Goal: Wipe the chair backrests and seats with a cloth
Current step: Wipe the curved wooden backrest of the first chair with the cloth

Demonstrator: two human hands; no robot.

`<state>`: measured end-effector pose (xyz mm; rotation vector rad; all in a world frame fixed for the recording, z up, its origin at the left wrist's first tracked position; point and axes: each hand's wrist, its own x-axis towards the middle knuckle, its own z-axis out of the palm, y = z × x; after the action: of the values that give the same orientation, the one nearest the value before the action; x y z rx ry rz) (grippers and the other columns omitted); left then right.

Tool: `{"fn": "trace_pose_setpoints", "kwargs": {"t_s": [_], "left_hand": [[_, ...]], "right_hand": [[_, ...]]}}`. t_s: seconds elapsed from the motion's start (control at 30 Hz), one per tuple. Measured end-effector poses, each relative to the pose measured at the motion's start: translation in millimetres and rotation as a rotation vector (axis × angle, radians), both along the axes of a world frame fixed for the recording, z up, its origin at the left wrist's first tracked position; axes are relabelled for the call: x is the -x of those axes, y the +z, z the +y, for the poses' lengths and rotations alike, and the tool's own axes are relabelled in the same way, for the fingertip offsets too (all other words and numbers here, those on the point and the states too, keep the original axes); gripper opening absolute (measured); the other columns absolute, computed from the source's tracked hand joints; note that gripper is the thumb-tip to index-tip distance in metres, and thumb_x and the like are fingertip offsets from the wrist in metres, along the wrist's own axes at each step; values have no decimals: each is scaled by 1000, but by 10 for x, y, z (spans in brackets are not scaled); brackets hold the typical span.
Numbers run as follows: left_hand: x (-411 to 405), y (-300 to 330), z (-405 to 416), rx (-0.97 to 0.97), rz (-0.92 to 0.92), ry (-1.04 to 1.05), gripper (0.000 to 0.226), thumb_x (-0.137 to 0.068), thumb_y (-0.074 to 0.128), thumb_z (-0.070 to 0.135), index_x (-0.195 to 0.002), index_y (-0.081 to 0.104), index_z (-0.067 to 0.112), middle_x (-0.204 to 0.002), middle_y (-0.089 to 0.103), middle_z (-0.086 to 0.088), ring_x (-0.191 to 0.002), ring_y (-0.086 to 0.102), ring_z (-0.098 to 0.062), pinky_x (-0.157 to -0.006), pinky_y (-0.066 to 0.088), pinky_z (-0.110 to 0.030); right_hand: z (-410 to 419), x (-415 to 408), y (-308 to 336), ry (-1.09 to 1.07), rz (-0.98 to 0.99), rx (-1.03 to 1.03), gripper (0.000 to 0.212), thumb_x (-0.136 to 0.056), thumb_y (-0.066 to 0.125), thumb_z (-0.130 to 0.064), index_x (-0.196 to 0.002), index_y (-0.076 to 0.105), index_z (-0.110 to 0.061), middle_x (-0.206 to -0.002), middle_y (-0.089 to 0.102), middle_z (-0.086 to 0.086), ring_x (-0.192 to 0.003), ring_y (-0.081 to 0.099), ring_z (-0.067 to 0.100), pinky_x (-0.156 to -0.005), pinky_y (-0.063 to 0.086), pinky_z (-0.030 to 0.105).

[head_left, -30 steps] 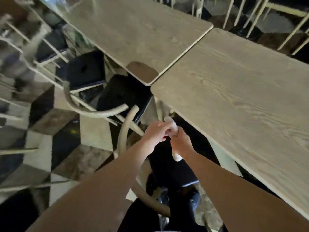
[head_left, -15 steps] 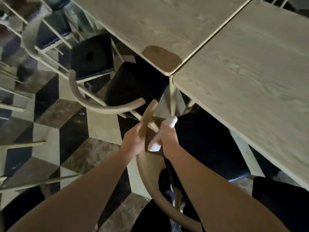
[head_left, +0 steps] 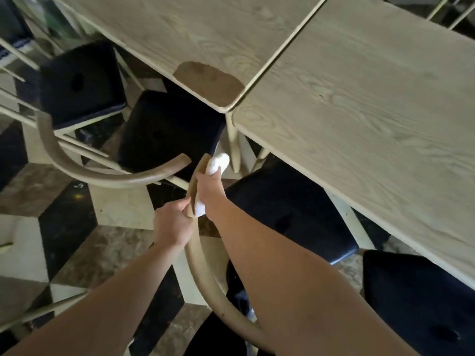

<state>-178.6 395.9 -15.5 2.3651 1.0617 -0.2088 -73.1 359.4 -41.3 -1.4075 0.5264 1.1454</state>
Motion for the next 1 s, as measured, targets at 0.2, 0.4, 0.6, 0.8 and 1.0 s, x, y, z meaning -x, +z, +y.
{"fn": "trace_pose_setpoints", "kwargs": {"t_s": [0.2,0.4,0.6,0.8,1.0], "left_hand": [[25,-34,64,59,22,38,23,-97,61,13,-109,78,22,-83,74,3,-69,61,-8,-54,33,-11],[141,-62,-67,93,-50,147,36,-97,60,13,-131,69,24,-115,75,1,-111,68,-20,-87,45,-22],[644,-149,-550,292,-73,374,50,-108,42,29,-157,35,31,-149,55,-4,-135,52,-29,-109,41,-44],[1204,-188,-1366,410,-18,610,56,-109,29,42,-162,16,30,-156,44,-14,-136,49,-38,-110,37,-50],[1460,-151,-1734,595,-43,726,57,-107,35,39,-160,21,22,-151,46,-18,-131,52,-40,-110,43,-56]], "right_hand": [[-129,362,-170,61,-72,-54,56,-99,47,-53,-151,28,-46,-124,65,8,-109,68,26,-102,54,52],[-407,1048,-290,58,-115,-172,35,-105,44,-45,-130,63,-28,-117,73,4,-111,71,20,-99,58,42],[-1074,1655,-285,392,-341,4,42,-95,54,-59,-135,51,-51,-110,73,-16,-97,72,4,-86,62,38],[-2110,2031,-234,814,-539,178,46,-94,43,-72,-133,46,-46,-107,67,-16,-92,68,9,-80,58,39],[-2975,2218,-216,1022,-860,327,41,-100,39,-57,-136,47,-40,-126,64,-15,-113,61,15,-101,50,39]]}}
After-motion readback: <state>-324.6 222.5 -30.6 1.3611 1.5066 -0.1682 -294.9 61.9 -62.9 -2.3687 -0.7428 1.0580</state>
